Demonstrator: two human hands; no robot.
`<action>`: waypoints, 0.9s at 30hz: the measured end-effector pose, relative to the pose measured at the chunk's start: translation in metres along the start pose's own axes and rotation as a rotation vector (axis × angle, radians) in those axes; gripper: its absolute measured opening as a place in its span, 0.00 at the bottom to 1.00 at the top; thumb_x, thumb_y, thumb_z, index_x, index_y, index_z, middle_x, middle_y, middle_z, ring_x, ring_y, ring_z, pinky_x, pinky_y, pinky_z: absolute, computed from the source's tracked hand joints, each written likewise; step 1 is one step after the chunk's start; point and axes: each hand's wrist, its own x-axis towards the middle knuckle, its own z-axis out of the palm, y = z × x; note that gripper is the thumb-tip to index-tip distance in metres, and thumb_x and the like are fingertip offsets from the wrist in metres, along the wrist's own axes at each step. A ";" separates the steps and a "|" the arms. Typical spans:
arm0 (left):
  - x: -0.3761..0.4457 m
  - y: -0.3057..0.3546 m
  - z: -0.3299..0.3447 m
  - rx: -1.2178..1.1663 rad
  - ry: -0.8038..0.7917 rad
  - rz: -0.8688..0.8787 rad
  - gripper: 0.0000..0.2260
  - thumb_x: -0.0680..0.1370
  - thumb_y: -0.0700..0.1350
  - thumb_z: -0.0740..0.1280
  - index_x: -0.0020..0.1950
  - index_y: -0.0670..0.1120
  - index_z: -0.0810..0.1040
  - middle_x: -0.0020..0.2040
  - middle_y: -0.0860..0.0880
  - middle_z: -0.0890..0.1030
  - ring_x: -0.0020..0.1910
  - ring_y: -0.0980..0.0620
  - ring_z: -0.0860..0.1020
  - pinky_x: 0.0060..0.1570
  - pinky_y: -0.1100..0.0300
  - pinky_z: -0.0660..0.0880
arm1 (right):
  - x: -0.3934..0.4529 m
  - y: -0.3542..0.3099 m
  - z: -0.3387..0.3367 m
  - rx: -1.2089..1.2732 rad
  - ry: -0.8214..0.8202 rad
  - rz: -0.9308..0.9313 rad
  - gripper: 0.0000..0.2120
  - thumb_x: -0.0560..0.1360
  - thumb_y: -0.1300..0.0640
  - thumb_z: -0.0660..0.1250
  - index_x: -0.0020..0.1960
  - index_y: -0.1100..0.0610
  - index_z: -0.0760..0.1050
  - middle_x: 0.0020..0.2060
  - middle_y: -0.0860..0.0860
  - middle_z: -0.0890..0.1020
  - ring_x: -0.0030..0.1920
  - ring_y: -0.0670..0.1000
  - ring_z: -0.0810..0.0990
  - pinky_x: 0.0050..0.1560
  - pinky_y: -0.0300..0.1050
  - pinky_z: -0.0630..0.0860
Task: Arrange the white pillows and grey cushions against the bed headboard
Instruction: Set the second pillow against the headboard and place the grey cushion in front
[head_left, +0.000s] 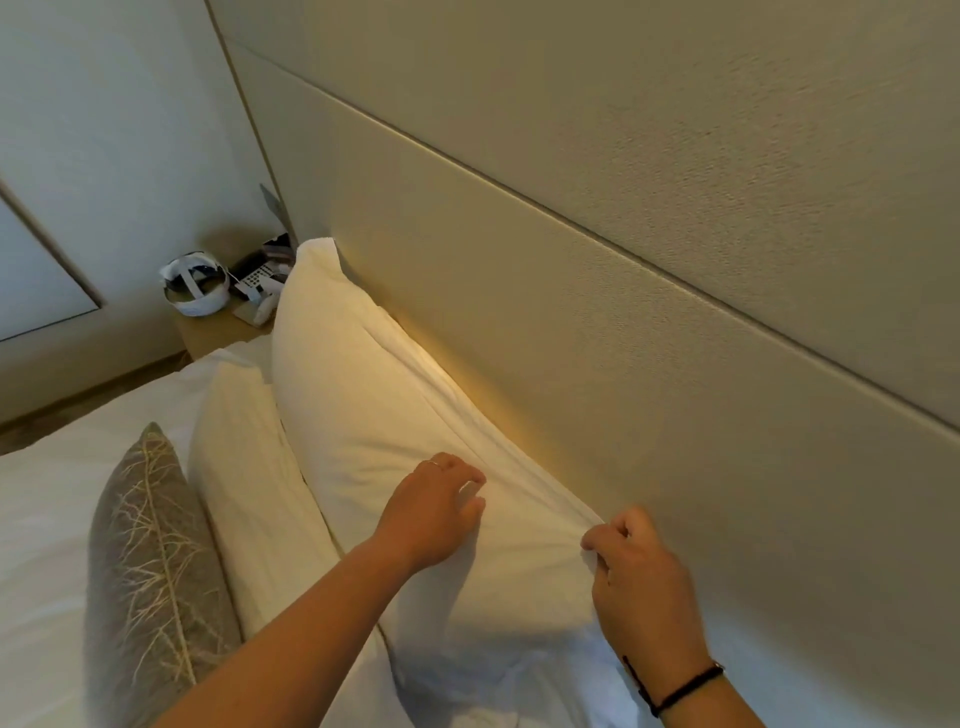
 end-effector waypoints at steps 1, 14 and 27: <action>-0.001 -0.002 0.000 0.014 -0.018 0.006 0.15 0.79 0.57 0.63 0.65 0.57 0.75 0.68 0.55 0.72 0.65 0.52 0.72 0.64 0.55 0.72 | 0.001 0.002 0.004 -0.047 -0.036 0.063 0.06 0.74 0.64 0.62 0.42 0.55 0.74 0.36 0.47 0.67 0.26 0.48 0.65 0.25 0.38 0.60; 0.005 -0.056 -0.012 0.142 -0.059 0.016 0.25 0.79 0.65 0.56 0.75 0.59 0.64 0.79 0.51 0.58 0.77 0.47 0.57 0.74 0.50 0.61 | -0.009 -0.028 0.009 -0.387 -0.195 -0.065 0.11 0.64 0.63 0.73 0.38 0.49 0.76 0.38 0.47 0.79 0.37 0.52 0.78 0.37 0.47 0.71; 0.057 -0.106 -0.053 0.321 -0.012 0.036 0.21 0.82 0.61 0.51 0.74 0.58 0.62 0.80 0.52 0.57 0.77 0.44 0.58 0.73 0.46 0.59 | 0.110 -0.092 0.082 -0.084 -0.413 -0.151 0.23 0.78 0.39 0.58 0.68 0.50 0.68 0.65 0.48 0.75 0.63 0.52 0.73 0.61 0.47 0.71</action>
